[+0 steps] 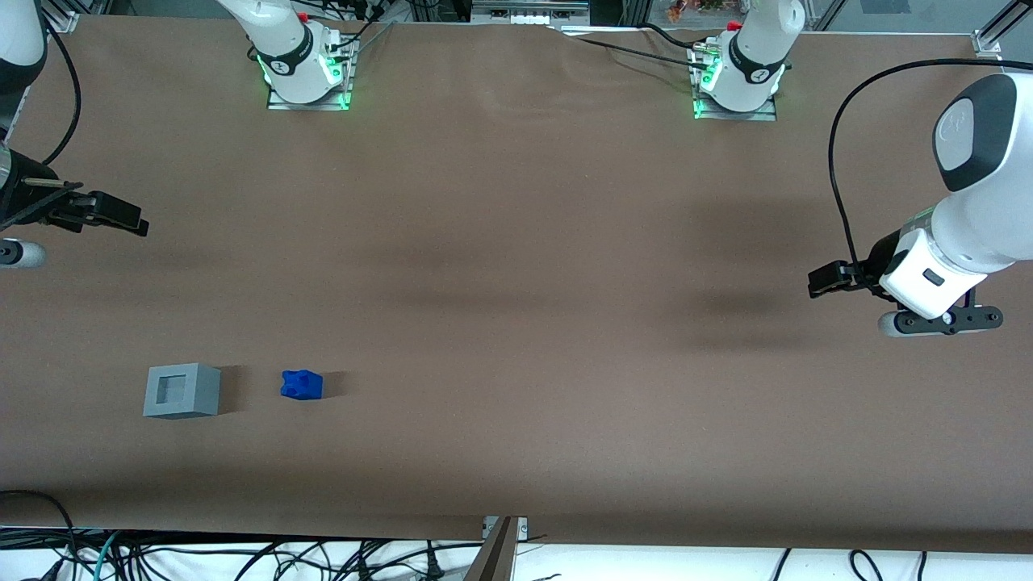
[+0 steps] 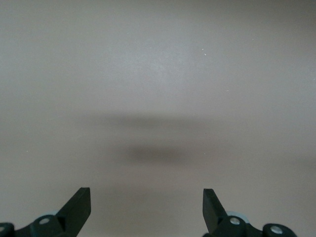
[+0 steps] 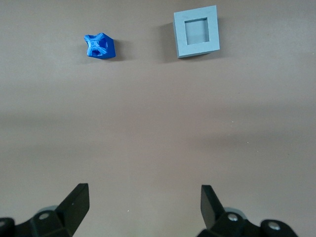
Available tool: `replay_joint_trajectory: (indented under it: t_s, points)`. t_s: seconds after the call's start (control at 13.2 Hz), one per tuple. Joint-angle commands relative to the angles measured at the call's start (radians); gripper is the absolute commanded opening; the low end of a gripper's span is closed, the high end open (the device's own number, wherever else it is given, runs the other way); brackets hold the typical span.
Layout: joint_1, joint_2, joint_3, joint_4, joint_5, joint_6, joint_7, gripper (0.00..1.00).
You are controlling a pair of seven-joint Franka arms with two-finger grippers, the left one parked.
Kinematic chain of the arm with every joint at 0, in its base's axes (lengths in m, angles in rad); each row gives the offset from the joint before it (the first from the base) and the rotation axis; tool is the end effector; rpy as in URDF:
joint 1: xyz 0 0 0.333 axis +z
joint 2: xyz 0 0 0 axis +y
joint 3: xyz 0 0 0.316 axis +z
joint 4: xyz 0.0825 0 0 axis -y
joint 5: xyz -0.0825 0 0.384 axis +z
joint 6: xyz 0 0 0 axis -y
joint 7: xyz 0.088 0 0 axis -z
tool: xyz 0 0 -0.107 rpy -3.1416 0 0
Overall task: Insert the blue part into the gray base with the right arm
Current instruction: 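Move the right gripper down over the blue part and grasp it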
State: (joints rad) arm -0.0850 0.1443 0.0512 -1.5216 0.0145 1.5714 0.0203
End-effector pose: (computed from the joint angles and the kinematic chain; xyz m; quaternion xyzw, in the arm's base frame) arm 0.5943 -0.0206 0.5648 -0.9985 0.0275 0.0471 0.0112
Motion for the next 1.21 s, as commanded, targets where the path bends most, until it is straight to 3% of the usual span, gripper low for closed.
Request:
replay_joint_trajectory:
  t_s: [0.0,0.23,0.68,0.91,1.14]
  points:
    - [0.007,0.001,0.004,0.02,-0.016,-0.014,0.01,1.0]
    - [0.036,-0.002,0.004,0.02,-0.073,-0.014,0.016,1.0]
    - [0.042,0.047,0.004,0.011,-0.074,0.005,0.02,1.0]
    - [0.066,0.167,0.006,0.02,-0.061,0.236,0.035,0.99]
    - [0.116,0.346,0.009,0.075,-0.028,0.448,0.18,0.99]
